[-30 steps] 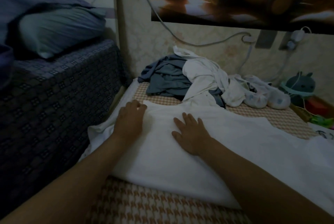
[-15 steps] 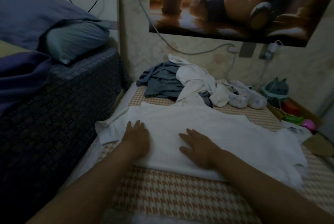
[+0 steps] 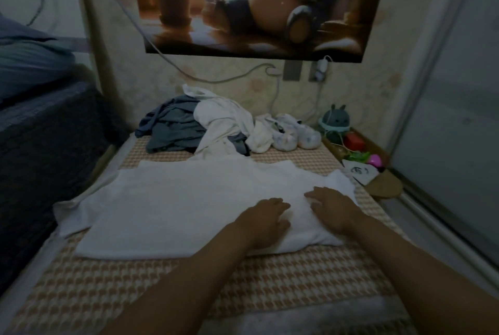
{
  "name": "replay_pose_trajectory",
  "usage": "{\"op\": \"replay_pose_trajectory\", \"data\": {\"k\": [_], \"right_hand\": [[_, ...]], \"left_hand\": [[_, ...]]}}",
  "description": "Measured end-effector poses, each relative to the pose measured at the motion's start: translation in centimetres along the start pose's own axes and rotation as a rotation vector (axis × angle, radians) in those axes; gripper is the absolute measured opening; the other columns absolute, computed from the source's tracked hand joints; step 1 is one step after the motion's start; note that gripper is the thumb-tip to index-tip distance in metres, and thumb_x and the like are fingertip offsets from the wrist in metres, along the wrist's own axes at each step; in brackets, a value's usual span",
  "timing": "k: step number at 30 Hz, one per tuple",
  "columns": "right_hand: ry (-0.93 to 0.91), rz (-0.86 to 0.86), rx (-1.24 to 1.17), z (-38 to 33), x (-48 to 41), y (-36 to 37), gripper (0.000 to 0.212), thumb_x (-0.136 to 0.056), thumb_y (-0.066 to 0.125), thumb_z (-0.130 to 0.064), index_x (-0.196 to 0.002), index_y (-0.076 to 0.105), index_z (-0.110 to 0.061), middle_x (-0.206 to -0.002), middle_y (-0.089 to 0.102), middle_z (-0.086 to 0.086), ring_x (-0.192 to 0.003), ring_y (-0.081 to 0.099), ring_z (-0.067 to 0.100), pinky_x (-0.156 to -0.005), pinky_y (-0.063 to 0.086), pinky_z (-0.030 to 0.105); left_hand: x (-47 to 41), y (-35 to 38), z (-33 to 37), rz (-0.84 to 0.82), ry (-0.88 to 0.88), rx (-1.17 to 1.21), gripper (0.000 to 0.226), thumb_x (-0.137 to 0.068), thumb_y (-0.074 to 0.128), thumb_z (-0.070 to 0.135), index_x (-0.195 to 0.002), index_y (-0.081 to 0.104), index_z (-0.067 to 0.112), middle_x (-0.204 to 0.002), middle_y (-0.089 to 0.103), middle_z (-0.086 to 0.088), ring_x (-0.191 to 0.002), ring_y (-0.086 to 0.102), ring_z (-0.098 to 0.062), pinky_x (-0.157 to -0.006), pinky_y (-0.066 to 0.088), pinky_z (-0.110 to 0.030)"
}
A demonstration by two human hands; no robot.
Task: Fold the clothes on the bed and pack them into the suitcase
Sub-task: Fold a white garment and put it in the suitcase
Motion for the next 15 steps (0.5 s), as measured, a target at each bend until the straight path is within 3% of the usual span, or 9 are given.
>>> {"op": "replay_pose_trajectory", "data": {"k": [1, 2, 4, 5, 7, 8, 10, 12, 15], "right_hand": [[0.020, -0.067, 0.053, 2.3, 0.3, 1.1, 0.083, -0.082, 0.024, -0.080, -0.144, 0.041, -0.026, -0.153, 0.034, 0.000, -0.141, 0.031, 0.018, -0.117, 0.020, 0.029], [0.050, -0.124, 0.033, 4.0, 0.7, 1.8, 0.087, -0.080, 0.023, -0.083, -0.145, 0.040, -0.027, -0.152, 0.034, -0.003, -0.140, 0.031, 0.017, -0.117, 0.021, 0.030], [0.098, -0.103, -0.141, 5.7, 1.1, 1.1, 0.051, -0.095, 0.038, -0.058, -0.133, 0.054, -0.028, -0.136, 0.048, -0.011, -0.127, 0.045, 0.016, -0.105, 0.035, 0.028], [0.090, -0.003, -0.227, 6.1, 0.8, 0.0, 0.035, -0.099, 0.042, -0.045, -0.120, 0.063, -0.026, -0.125, 0.058, -0.009, -0.116, 0.053, 0.018, -0.093, 0.041, 0.026], [0.077, 0.187, -0.286, 7.0, -0.1, -2.2, 0.027, -0.101, 0.046, -0.029, -0.110, 0.068, -0.018, -0.115, 0.066, 0.001, -0.105, 0.059, 0.022, -0.083, 0.044, 0.024], [0.084, 0.238, -0.281, 7.8, -0.7, -2.8, 0.026, -0.100, 0.047, -0.022, -0.116, 0.067, -0.015, -0.120, 0.064, 0.005, -0.108, 0.058, 0.023, -0.086, 0.044, 0.025], [0.143, 0.265, -0.232, 9.6, -1.6, -3.1, 0.030, -0.097, 0.048, -0.017, -0.124, 0.062, -0.013, -0.131, 0.057, 0.009, -0.117, 0.053, 0.025, -0.096, 0.043, 0.029], [0.242, 0.219, -0.145, 11.5, -2.3, -2.5, 0.045, -0.094, 0.052, -0.030, -0.137, 0.049, -0.015, -0.143, 0.044, 0.013, -0.129, 0.042, 0.030, -0.107, 0.037, 0.039], [0.393, 0.129, -0.076, 13.0, -2.5, -1.2, 0.087, -0.087, 0.053, -0.057, -0.152, 0.016, -0.014, -0.155, 0.021, 0.016, -0.141, 0.022, 0.035, -0.114, 0.025, 0.043]], "left_hand": [[-0.8, 1.1, 0.8, -0.016, 0.002, -0.005, 0.059, -0.100, 0.039, 0.046, -0.153, 0.020, 0.026, -0.161, 0.012, 0.001, -0.147, 0.012, -0.017, -0.120, 0.012, -0.033], [-1.5, 2.3, 1.4, -0.045, 0.001, -0.024, 0.061, -0.100, 0.037, 0.049, -0.154, 0.015, 0.030, -0.162, 0.007, 0.001, -0.148, 0.008, -0.018, -0.121, 0.009, -0.035], [-2.6, 4.9, 2.4, -0.130, 0.004, -0.143, 0.060, -0.100, 0.029, 0.053, -0.152, 0.003, 0.039, -0.162, -0.002, 0.000, -0.149, 0.000, -0.024, -0.120, 0.002, -0.046], [-3.0, 5.9, 2.7, -0.163, 0.006, -0.218, 0.058, -0.100, 0.026, 0.053, -0.151, -0.001, 0.043, -0.162, -0.006, -0.001, -0.148, -0.004, -0.027, -0.119, -0.002, -0.051], [-3.5, 6.5, 3.4, -0.155, 0.024, -0.267, 0.059, -0.099, 0.027, 0.050, -0.150, -0.002, 0.046, -0.162, -0.010, -0.002, -0.148, -0.007, -0.027, -0.117, -0.008, -0.054], [-3.8, 6.1, 4.0, -0.103, 0.059, -0.237, 0.062, -0.096, 0.032, 0.049, -0.150, 0.003, 0.045, -0.162, -0.005, -0.001, -0.148, -0.003, -0.025, -0.117, -0.005, -0.052], [-4.4, 4.9, 5.9, 0.041, 0.168, -0.137, 0.067, -0.087, 0.043, 0.053, -0.149, 0.021, 0.041, -0.157, 0.017, 0.000, -0.142, 0.017, -0.021, -0.117, 0.015, -0.046], [-4.9, 3.8, 7.8, 0.148, 0.249, -0.146, 0.068, -0.080, 0.054, 0.063, -0.142, 0.035, 0.041, -0.137, 0.039, 0.003, -0.121, 0.036, -0.017, -0.100, 0.035, -0.039], [-5.6, 3.8, 9.9, 0.259, 0.365, -0.331, 0.046, -0.083, 0.056, 0.061, -0.120, 0.062, 0.034, -0.105, 0.052, 0.000, -0.092, 0.047, -0.020, -0.078, 0.044, -0.036]]}}
Point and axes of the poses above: each hand's wrist, its own x-axis away from the middle knuckle, its own y-axis out of the palm, z = x × y, the point moved 8 cm from there along -x, towards the middle knuckle
